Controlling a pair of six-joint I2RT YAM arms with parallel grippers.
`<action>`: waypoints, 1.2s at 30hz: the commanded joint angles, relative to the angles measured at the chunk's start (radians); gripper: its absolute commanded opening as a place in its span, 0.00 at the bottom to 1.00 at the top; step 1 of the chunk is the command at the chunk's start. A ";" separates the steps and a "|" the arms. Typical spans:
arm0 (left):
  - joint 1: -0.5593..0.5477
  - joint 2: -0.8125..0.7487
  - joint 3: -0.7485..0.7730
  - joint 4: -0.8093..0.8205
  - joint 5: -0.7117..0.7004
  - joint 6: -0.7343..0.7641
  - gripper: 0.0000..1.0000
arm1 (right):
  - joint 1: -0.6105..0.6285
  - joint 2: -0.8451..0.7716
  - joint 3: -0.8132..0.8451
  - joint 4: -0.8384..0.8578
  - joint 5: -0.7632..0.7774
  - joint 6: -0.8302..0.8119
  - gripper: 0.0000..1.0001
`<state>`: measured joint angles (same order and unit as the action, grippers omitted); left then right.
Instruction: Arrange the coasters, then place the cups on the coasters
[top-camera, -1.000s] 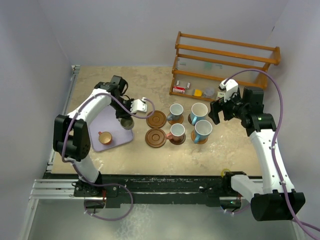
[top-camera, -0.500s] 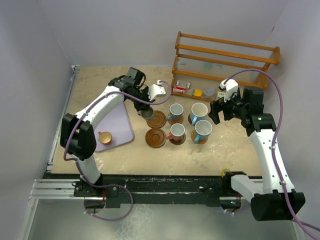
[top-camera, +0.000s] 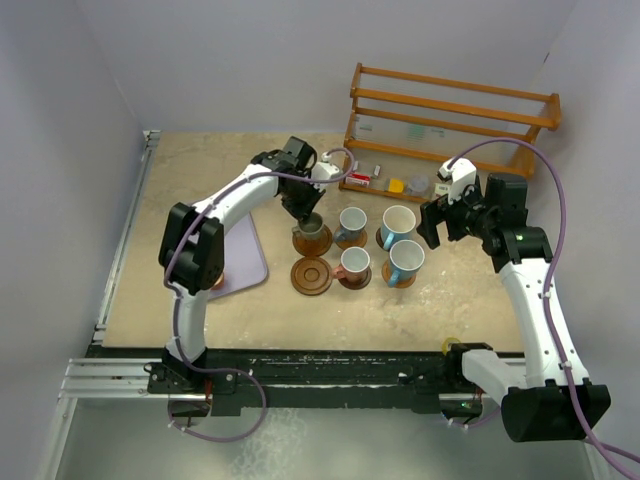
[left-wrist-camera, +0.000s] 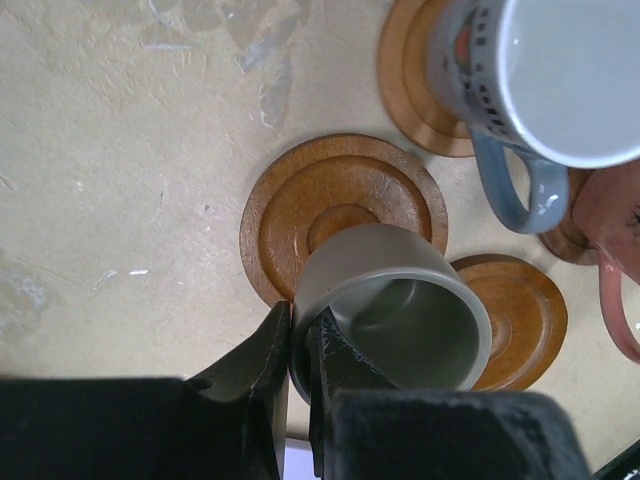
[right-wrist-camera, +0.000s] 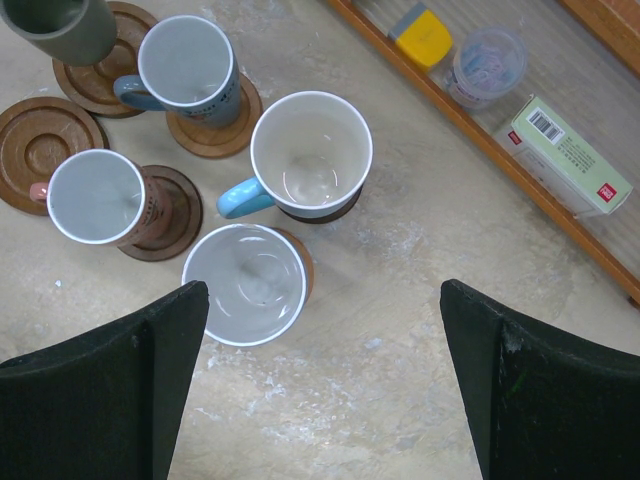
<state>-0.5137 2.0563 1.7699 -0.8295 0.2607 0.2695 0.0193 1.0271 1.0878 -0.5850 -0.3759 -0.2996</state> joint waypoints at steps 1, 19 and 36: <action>-0.007 0.017 0.065 0.005 -0.034 -0.125 0.03 | 0.002 -0.018 0.000 0.024 0.007 0.001 1.00; -0.028 0.051 0.027 0.036 -0.121 -0.271 0.03 | 0.002 -0.023 -0.003 0.026 0.005 0.002 1.00; -0.028 0.066 0.001 0.067 -0.150 -0.275 0.03 | 0.001 -0.023 -0.003 0.026 0.005 0.004 1.00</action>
<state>-0.5415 2.1235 1.7744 -0.8017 0.1219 0.0109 0.0193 1.0248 1.0874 -0.5850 -0.3759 -0.2996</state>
